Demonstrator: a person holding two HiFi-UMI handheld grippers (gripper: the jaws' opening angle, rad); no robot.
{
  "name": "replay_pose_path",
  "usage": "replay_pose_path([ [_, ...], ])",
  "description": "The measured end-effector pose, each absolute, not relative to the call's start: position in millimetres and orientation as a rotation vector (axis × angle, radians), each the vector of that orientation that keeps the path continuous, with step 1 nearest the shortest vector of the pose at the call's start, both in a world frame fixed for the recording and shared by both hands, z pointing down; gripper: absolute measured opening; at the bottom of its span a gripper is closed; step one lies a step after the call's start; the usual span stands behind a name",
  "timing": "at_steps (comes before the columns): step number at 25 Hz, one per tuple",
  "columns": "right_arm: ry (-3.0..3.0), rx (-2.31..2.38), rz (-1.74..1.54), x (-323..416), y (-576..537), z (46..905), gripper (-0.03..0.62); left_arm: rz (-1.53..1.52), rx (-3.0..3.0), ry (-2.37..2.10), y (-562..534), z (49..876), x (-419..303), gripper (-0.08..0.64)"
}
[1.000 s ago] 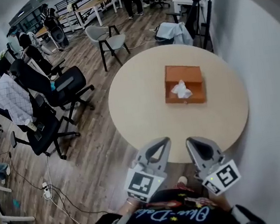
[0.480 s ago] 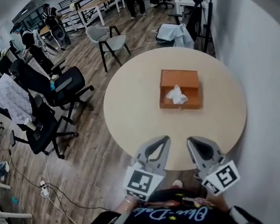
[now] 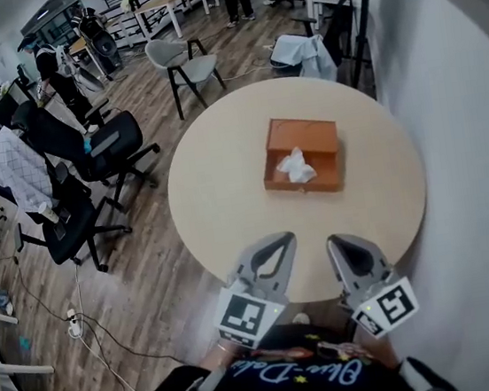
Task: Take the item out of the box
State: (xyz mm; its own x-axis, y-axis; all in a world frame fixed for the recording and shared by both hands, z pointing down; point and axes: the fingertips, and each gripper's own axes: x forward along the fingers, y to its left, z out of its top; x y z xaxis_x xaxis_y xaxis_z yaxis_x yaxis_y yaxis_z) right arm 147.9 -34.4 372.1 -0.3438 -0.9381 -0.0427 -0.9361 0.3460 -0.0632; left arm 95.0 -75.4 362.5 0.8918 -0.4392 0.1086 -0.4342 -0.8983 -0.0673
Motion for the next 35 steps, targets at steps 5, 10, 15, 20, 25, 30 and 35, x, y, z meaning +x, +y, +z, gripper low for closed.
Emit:
replay_pose_path([
  [5, 2.505, -1.782, -0.062, 167.8, -40.8, 376.5, -0.003, -0.203, -3.036, 0.706, -78.9, 368.4, 106.9, -0.015],
  [10, 2.509, -1.786, -0.048, 177.0, -53.0, 381.5, -0.003, -0.212, -3.020, 0.700, -93.1, 367.8, 114.2, -0.015],
  [15, 2.521, -1.797, -0.027, 185.7, -77.3, 382.2, -0.003, -0.215, -3.033, 0.704, -120.6, 372.4, 122.0, -0.015],
  [20, 2.550, -1.810, -0.011, 190.6, -107.3, 380.9, -0.003, -0.185, -3.029, 0.687, -153.0, 366.0, 130.4, -0.015],
  [25, 2.552, -1.828, -0.009, 197.8, -139.1, 382.4, -0.003, -0.207, -3.025, 0.680, -184.9, 371.4, 135.1, -0.015],
  [30, 2.583, -1.856, -0.048, 203.8, -166.8, 394.8, -0.003, -0.241, -3.016, 0.679, -213.2, 380.2, 137.5, -0.015],
  [35, 2.634, -1.884, -0.097, 209.1, -190.1, 409.3, -0.003, -0.287, -3.012, 0.677, -235.0, 392.0, 135.5, -0.015],
])
